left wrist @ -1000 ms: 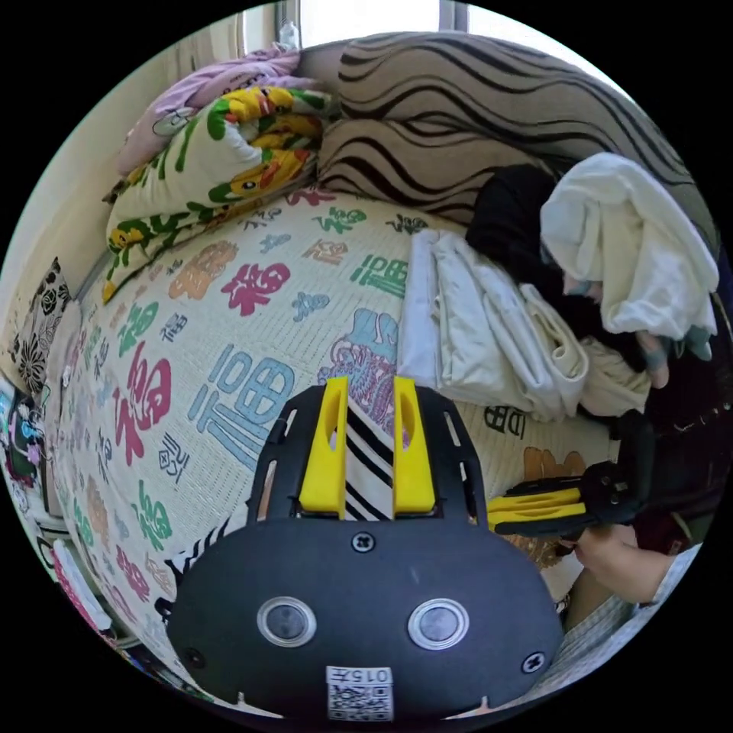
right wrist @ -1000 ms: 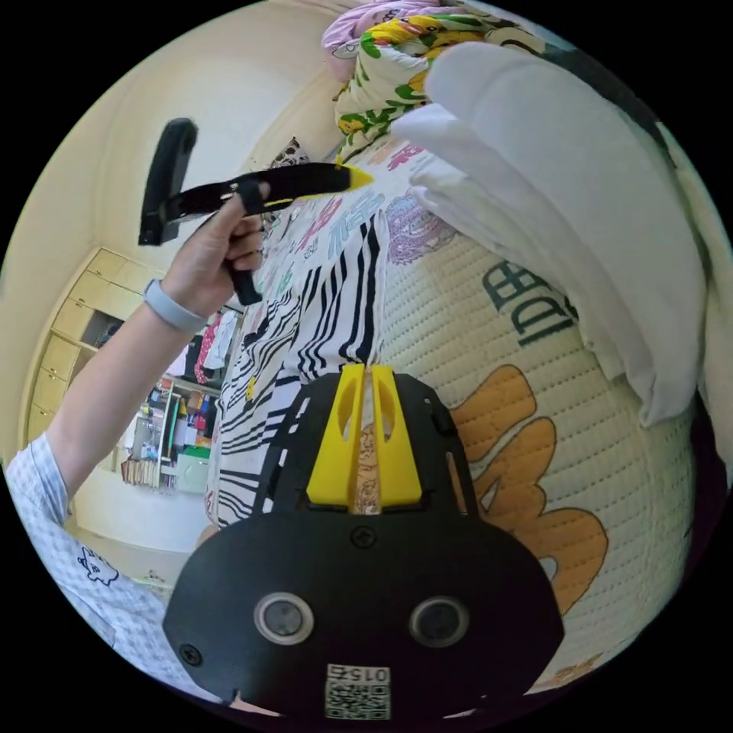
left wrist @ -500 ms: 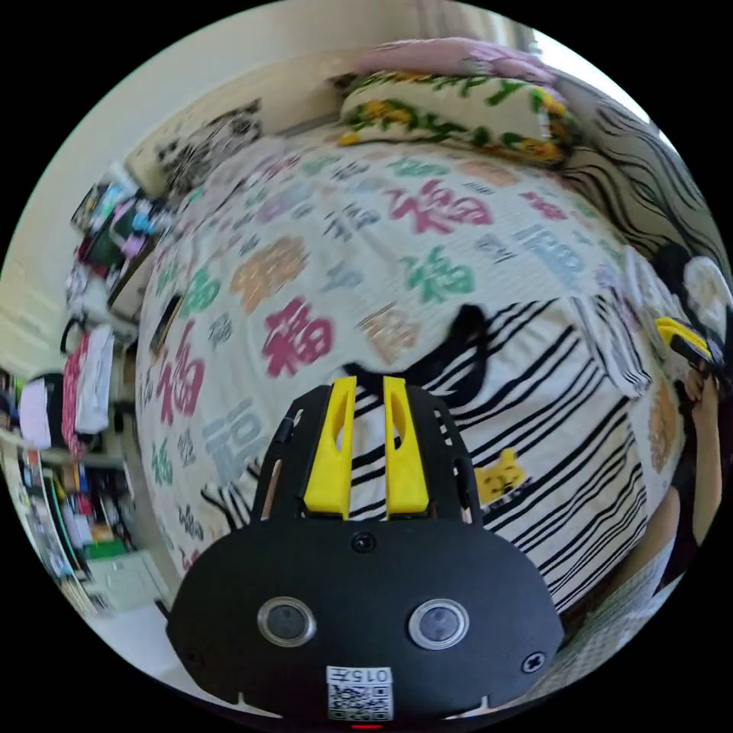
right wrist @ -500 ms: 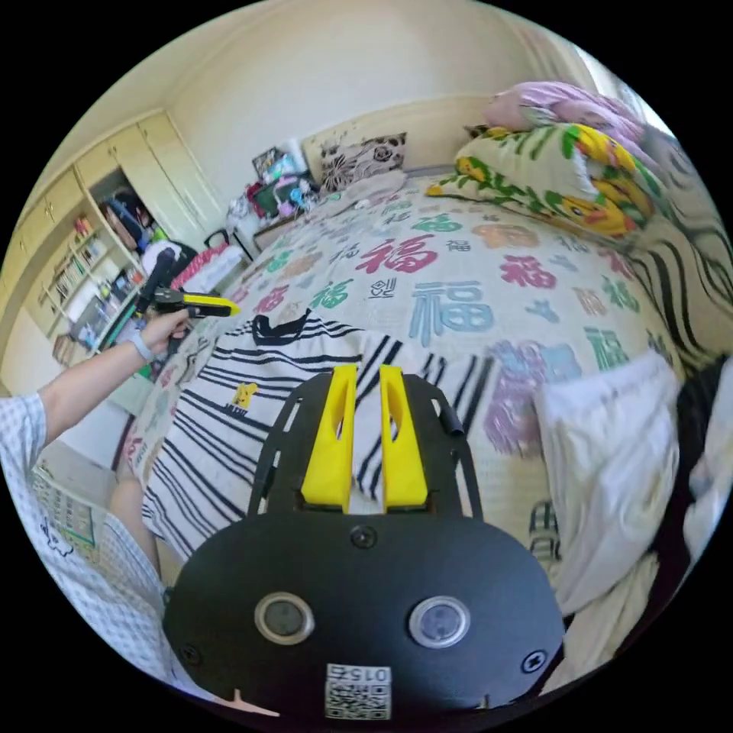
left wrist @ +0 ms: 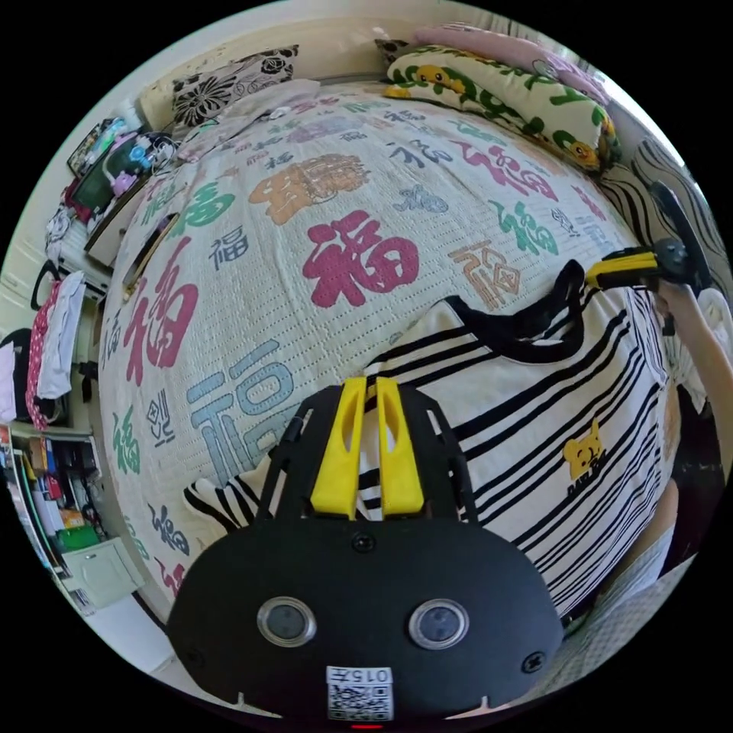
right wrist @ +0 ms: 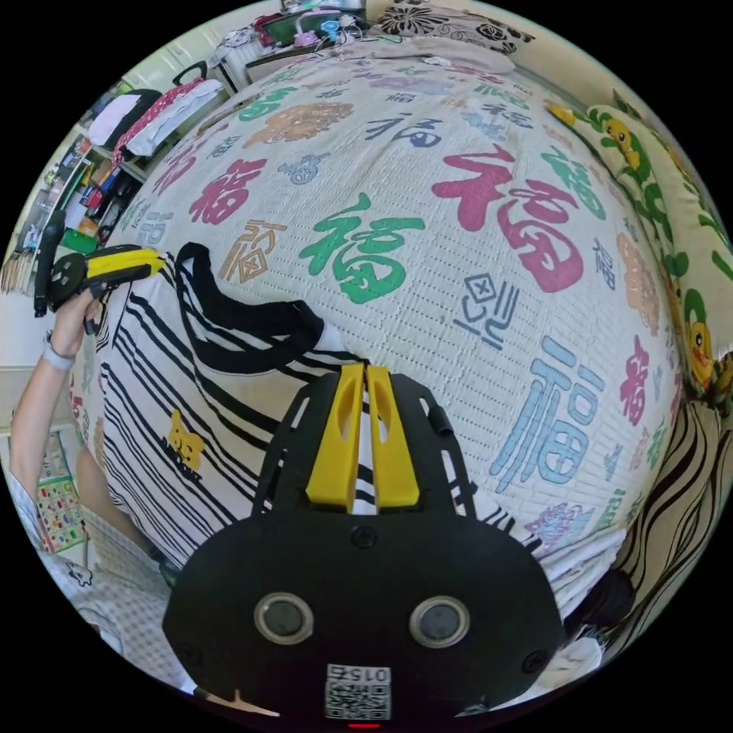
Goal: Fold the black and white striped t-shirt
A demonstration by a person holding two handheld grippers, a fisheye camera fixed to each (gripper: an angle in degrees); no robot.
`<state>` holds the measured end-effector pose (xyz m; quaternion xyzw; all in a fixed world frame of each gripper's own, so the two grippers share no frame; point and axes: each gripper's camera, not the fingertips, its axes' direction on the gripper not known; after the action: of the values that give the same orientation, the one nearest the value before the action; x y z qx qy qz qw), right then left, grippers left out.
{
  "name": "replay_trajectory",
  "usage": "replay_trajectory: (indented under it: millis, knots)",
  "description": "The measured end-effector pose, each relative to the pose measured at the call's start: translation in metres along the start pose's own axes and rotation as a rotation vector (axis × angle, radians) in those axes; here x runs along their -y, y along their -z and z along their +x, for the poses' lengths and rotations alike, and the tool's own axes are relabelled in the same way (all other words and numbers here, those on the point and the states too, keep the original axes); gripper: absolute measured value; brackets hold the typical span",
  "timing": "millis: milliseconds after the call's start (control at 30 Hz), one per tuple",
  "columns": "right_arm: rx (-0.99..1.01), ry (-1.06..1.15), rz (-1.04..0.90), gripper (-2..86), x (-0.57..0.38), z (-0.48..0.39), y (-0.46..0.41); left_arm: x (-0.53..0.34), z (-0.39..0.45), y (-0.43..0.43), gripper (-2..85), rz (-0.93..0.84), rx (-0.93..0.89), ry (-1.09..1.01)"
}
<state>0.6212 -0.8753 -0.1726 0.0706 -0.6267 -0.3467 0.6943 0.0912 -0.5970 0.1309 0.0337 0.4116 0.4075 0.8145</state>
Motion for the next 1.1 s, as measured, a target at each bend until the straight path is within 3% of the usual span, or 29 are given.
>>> replay_trajectory:
  millis: [300,400,500,567,733,900,967,1100]
  knots:
    - [-0.014,-0.202,0.036,3.1,0.034,-0.01,0.037,-0.016,-0.055,0.095,6.2,0.087,-0.118,0.08]
    - [-0.052,-0.233,0.142,3.1,0.038,-0.009,0.084,-0.07,-0.111,0.171,7.2,0.249,-0.19,0.184]
    - [-0.084,-0.117,0.134,5.1,0.063,-0.046,0.112,-0.16,-0.162,0.234,7.9,0.338,-0.199,0.342]
    - [-0.027,0.017,0.102,6.0,0.096,-0.101,0.117,-0.234,-0.18,0.246,8.4,0.31,-0.194,0.442]
    - [0.12,0.259,0.04,6.2,0.165,-0.25,0.1,-0.317,-0.176,0.239,8.8,0.311,-0.181,0.532]
    - [0.12,0.419,-0.037,6.5,0.217,-0.385,0.074,-0.333,-0.186,0.259,9.2,0.453,-0.219,0.549]
    - [0.109,0.449,-0.066,6.5,0.241,-0.434,0.058,-0.327,-0.205,0.269,9.1,0.494,-0.371,0.583]
    - [0.037,0.428,-0.14,6.5,0.273,-0.48,0.027,-0.315,-0.221,0.273,6.3,0.381,-0.301,0.589]
